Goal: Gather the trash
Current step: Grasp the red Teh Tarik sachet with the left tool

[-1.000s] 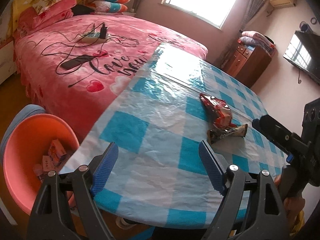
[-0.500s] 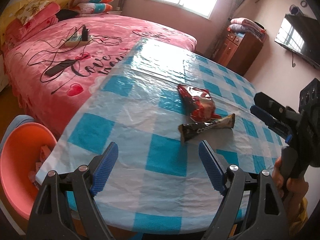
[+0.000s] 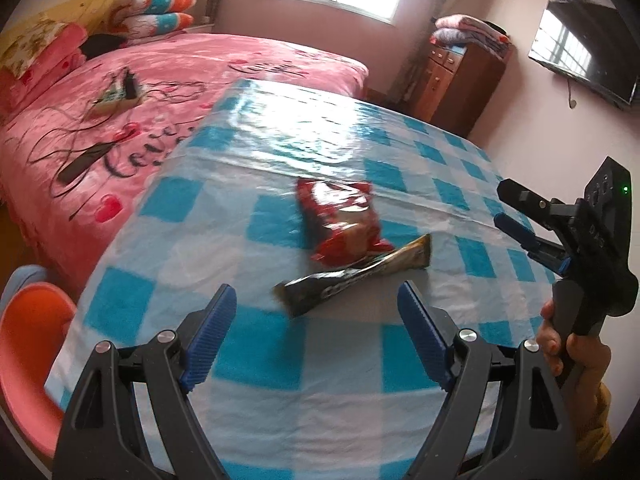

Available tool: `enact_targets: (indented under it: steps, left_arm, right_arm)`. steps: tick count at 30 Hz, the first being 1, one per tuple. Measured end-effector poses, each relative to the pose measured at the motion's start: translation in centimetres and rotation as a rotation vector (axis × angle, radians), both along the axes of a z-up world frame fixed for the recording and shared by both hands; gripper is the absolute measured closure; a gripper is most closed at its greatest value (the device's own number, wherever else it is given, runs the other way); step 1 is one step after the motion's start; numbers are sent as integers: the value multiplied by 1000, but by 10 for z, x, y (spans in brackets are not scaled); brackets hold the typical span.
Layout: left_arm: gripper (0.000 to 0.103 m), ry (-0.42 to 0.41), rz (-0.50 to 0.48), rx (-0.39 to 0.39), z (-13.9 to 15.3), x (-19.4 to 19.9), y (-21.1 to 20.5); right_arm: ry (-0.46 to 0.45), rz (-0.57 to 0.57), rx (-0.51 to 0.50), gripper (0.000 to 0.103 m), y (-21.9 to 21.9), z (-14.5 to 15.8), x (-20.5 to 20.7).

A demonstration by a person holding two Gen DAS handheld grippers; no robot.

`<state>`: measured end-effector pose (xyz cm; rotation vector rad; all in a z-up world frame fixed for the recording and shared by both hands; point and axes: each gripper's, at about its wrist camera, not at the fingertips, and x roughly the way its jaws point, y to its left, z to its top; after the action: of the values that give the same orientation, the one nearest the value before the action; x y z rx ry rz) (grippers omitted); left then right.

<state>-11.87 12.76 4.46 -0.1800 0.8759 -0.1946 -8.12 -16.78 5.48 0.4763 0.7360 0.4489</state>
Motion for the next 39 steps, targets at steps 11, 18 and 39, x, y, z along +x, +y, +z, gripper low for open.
enact_targets:
  steps: [11,18,39]
  left_arm:
    - [20,97,-64,100,-6,72,-52]
    - [20,164,-7,106,-20,107,-52]
    - [24,191,67,124,-37,133,-49]
  right_arm:
    - [56,-28,76,9,-32,-11,14]
    - [79,-15,100,9,-38,-18,21]
    - [93,61,92,9,-20,-22,31]
